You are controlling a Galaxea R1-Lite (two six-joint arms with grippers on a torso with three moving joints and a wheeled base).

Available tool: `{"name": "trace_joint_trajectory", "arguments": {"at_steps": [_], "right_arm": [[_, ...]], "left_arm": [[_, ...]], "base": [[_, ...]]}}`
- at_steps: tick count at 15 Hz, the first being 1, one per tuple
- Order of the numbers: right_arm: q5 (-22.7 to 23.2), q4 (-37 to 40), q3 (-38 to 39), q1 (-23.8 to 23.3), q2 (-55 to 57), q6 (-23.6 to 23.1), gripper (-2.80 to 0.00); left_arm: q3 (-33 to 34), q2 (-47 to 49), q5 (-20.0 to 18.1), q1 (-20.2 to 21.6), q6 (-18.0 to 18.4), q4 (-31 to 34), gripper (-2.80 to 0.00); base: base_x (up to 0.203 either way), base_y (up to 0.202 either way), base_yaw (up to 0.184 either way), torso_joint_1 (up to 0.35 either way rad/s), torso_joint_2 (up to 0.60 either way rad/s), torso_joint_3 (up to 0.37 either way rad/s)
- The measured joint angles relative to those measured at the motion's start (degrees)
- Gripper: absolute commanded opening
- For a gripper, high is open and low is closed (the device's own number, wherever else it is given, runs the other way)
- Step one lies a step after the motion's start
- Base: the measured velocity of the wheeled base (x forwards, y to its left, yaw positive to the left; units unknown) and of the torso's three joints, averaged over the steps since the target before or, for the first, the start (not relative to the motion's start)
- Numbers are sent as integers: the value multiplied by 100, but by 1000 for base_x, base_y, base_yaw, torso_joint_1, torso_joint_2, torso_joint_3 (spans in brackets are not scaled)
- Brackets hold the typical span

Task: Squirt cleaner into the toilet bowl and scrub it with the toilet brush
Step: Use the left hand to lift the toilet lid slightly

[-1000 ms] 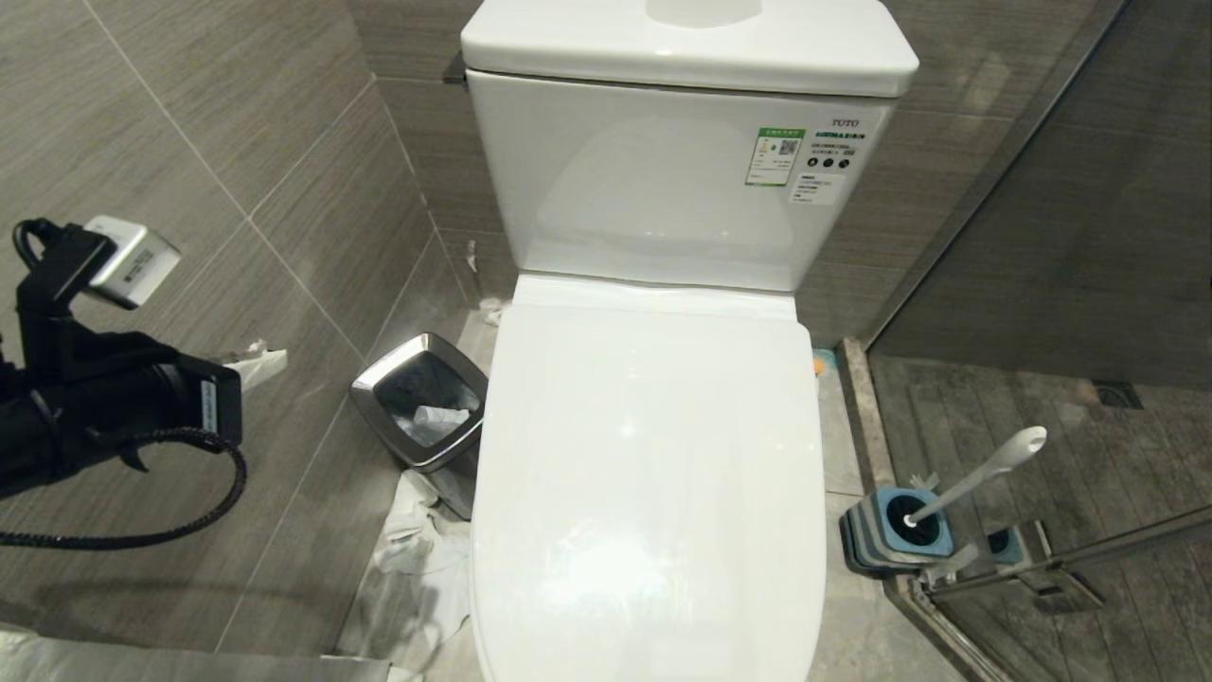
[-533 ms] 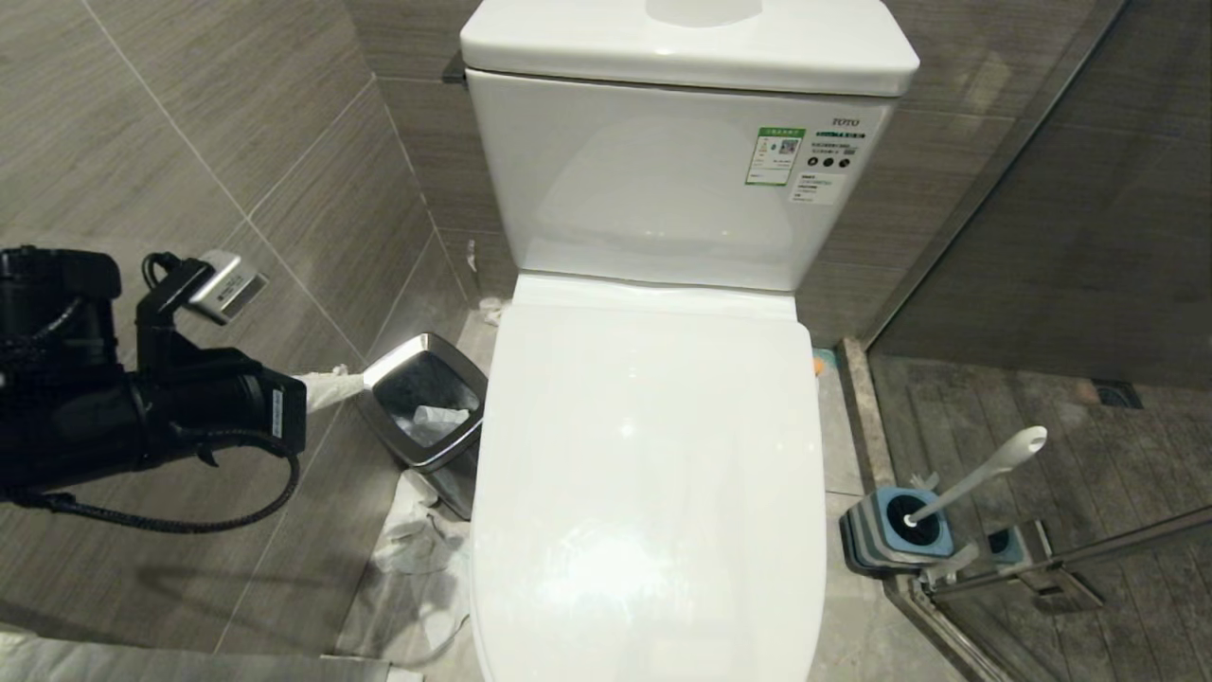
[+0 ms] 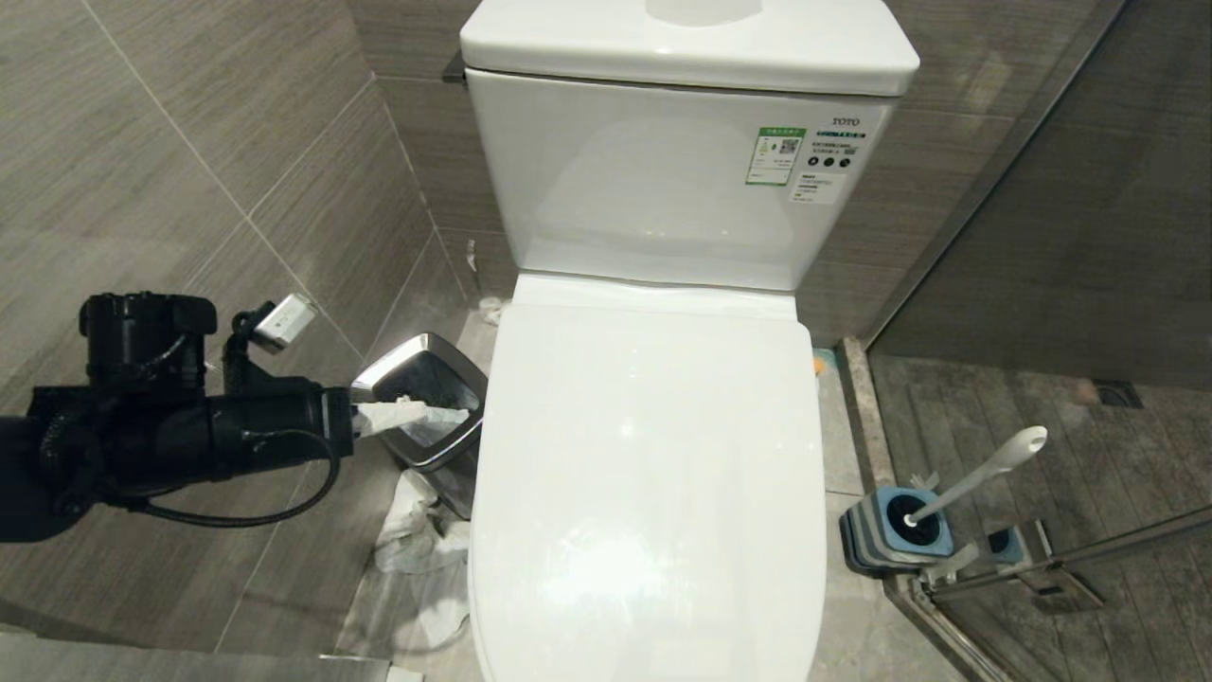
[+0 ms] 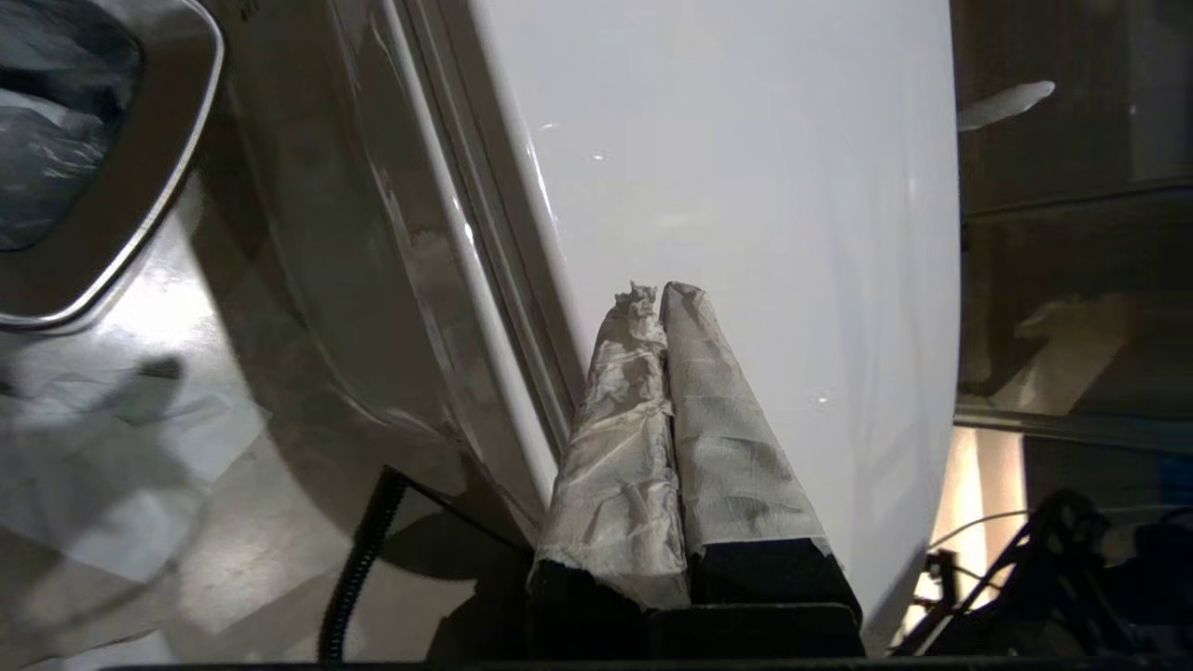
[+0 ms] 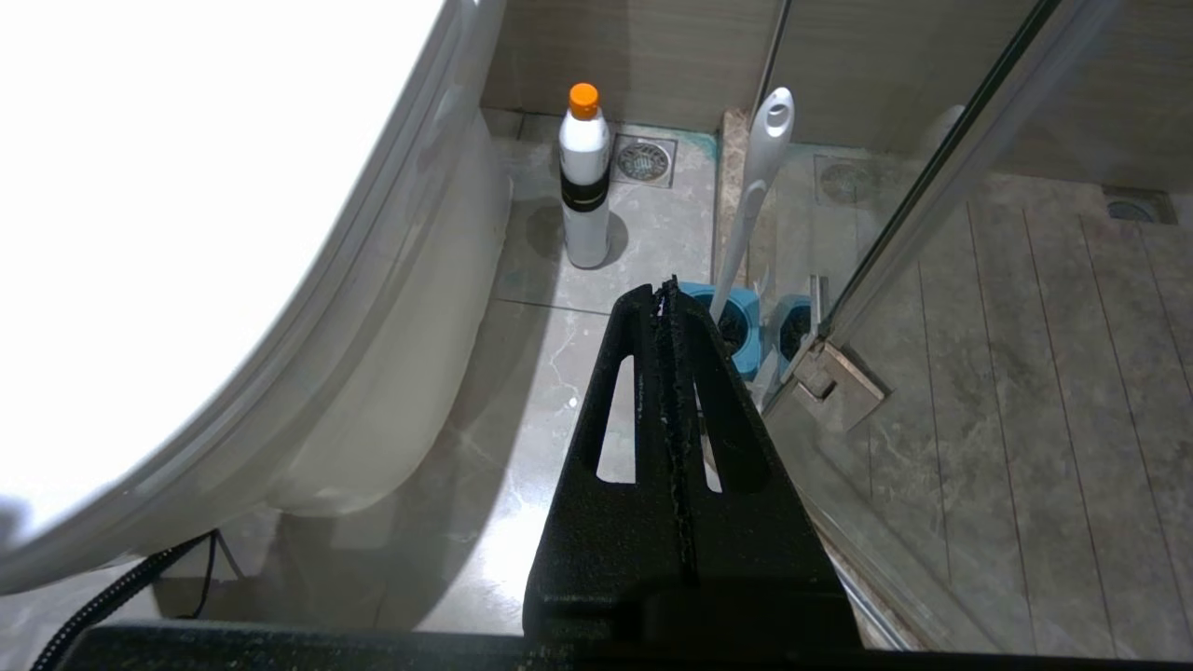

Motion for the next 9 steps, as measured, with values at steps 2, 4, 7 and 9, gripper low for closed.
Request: {"name": "trace_joint_trajectory", "arguments": {"at_steps": [2, 4, 7, 9], "right_arm": [[-4, 2, 0, 0, 0, 1, -280], [2, 2, 0, 0, 0, 1, -280], [-2, 3, 0, 0, 0, -2, -280], [0, 2, 0, 0, 0, -2, -280]], "left_arm": [[55, 203, -404, 20, -443, -199, -280], [150, 367, -996, 156, -602, -237, -280], [597, 560, -2084, 325, -564, -580, -280], [968, 710, -2257, 388, -552, -1095, -280]], "base": [[0, 0, 0, 0, 0, 0], [0, 0, 0, 0, 0, 0], [0, 0, 0, 0, 0, 0], [0, 0, 0, 0, 0, 0]]}}
